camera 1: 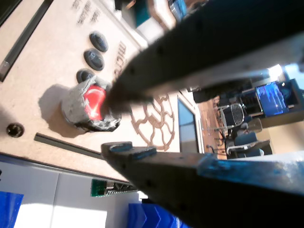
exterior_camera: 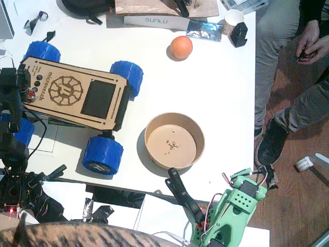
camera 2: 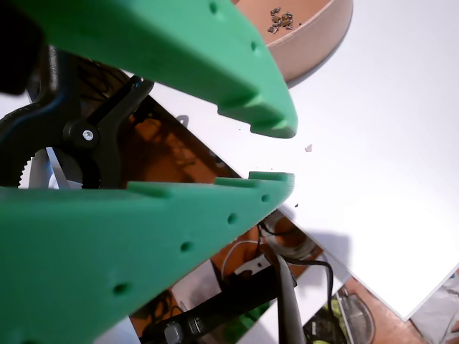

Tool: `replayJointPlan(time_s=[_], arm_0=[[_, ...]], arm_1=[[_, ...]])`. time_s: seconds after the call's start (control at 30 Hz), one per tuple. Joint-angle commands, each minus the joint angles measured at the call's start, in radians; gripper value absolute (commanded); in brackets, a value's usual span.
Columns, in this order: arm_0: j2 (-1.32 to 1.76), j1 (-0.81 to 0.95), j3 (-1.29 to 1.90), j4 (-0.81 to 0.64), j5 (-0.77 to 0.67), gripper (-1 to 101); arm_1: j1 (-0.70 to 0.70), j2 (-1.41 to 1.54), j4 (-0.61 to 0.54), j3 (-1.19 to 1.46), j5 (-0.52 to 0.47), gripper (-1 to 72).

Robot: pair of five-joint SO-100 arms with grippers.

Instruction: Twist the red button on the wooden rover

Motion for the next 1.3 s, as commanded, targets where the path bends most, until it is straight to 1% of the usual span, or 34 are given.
replayJointPlan(time_s=[0.0, 0.1, 0.2, 0.37, 0.57, 0.63, 0.87, 1.27], arm_0=[[0.000, 0.009, -0.021, -0.003, 0.009, 21], [-0.028, 0.015, -0.021, -0.017, 0.011, 25], [-0.071, 0.041, -0.021, -0.043, 0.020, 25], [-0.103, 0.052, -0.023, -0.087, 0.091, 23], [-0.173, 0.054, -0.029, -0.123, 0.092, 24], [-0.213, 0.054, -0.060, -0.112, 0.092, 24], [-0.341, 0.054, -0.224, -0.006, 0.080, 22], [-0.373, 0.083, -0.229, -0.021, 0.078, 22]], arm_1=[[0.002, 0.002, 0.008, -0.005, -0.011, 2.5], [0.002, 0.002, 0.008, -0.005, -0.011, 2.5], [0.002, 0.002, 0.008, -0.005, -0.011, 2.5], [0.002, 0.002, 0.008, -0.005, -0.011, 2.5], [0.002, 0.002, 0.008, -0.005, -0.011, 2.5], [0.002, 0.002, 0.008, -0.005, -0.011, 2.5], [0.002, 0.002, 0.008, -0.005, -0.011, 2.5], [0.002, 0.002, 0.008, -0.005, -0.011, 2.5]])
